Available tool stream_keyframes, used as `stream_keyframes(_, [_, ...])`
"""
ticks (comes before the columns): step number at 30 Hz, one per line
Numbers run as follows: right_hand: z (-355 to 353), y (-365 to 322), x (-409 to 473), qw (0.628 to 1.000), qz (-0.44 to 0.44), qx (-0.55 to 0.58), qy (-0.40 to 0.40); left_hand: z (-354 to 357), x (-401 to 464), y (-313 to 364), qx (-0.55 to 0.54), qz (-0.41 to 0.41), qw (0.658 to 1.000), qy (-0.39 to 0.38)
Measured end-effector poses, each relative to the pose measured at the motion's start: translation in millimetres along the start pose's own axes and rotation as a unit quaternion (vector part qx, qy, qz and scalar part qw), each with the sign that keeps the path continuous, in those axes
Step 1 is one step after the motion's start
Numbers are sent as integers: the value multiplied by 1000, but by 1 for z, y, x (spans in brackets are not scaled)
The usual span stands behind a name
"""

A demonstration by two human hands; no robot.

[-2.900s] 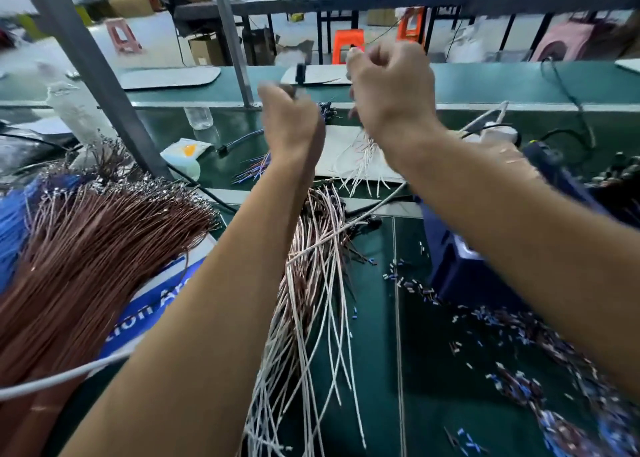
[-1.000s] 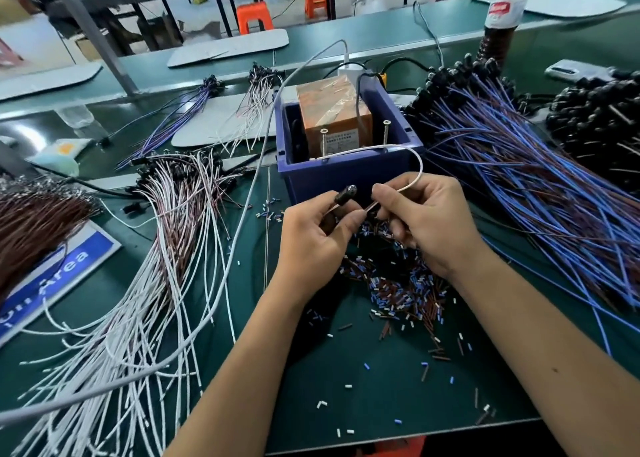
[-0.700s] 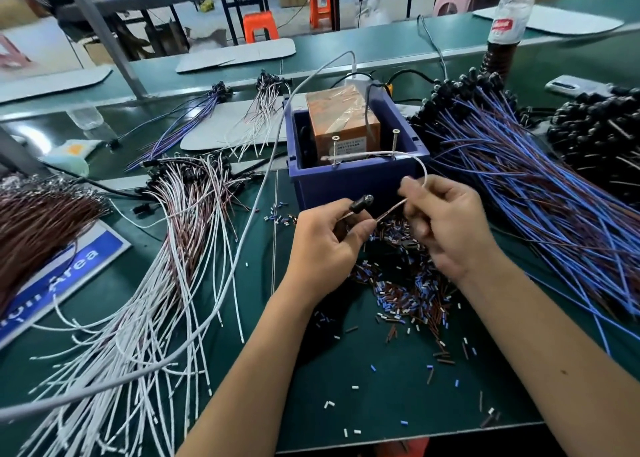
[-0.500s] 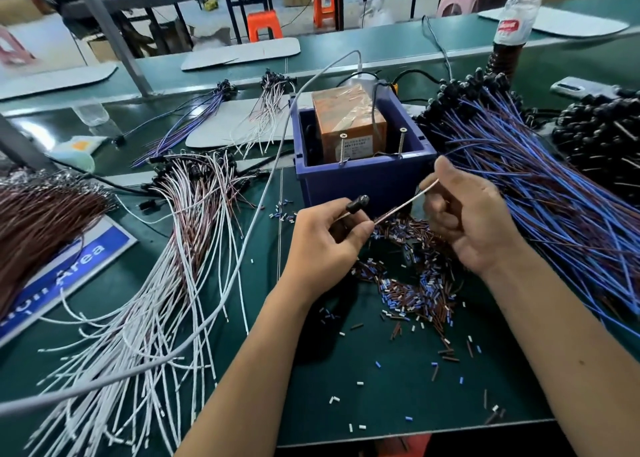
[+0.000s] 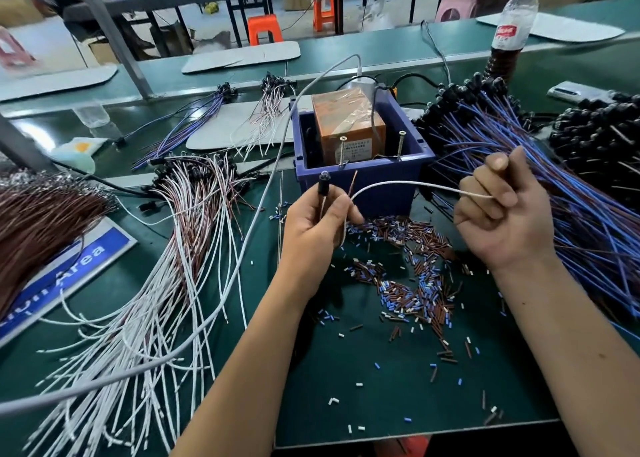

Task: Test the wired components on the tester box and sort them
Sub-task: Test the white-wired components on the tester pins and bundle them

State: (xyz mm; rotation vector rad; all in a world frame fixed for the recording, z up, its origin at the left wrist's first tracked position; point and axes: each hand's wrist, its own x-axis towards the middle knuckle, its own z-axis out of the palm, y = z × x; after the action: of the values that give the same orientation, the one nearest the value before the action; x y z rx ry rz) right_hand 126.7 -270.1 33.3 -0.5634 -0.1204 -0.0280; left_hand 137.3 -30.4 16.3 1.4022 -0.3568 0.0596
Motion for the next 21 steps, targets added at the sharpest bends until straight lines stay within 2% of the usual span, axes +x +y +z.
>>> stream_keyframes(3, [7,3,-3,996,27,0,-80,6,-1,-2,13,-12,999,-29])
stream_keyframes(7, [12,4,-7,959,88,219,-155,11,-3,-4,-3,-32,999,-29])
stream_keyframes(8, [11,4,-7,956,100,231,-153,12,-3,-4,-13,-34,999,-29])
stream_keyframes(9, [11,3,-7,966,105,192,-140,12,-3,-4,-21,-35,999,-30])
stream_keyframes(11, [13,8,-8,991,78,-15,-103,12,-3,-2,-26,-37,998,-35])
stream_keyframes(13, [15,21,-10,969,32,-229,-88,12,-3,0,-32,-48,997,-44])
stream_keyframes(15, [16,34,-10,922,-4,-380,-72,13,-5,0,-37,-68,995,-65])
stream_keyframes(17, [19,44,-11,893,-18,-446,-56,15,-7,1,-44,-85,991,-98])
stream_keyframes(21, [22,52,-14,893,-30,-444,-64,16,-10,2,-101,-127,975,-151])
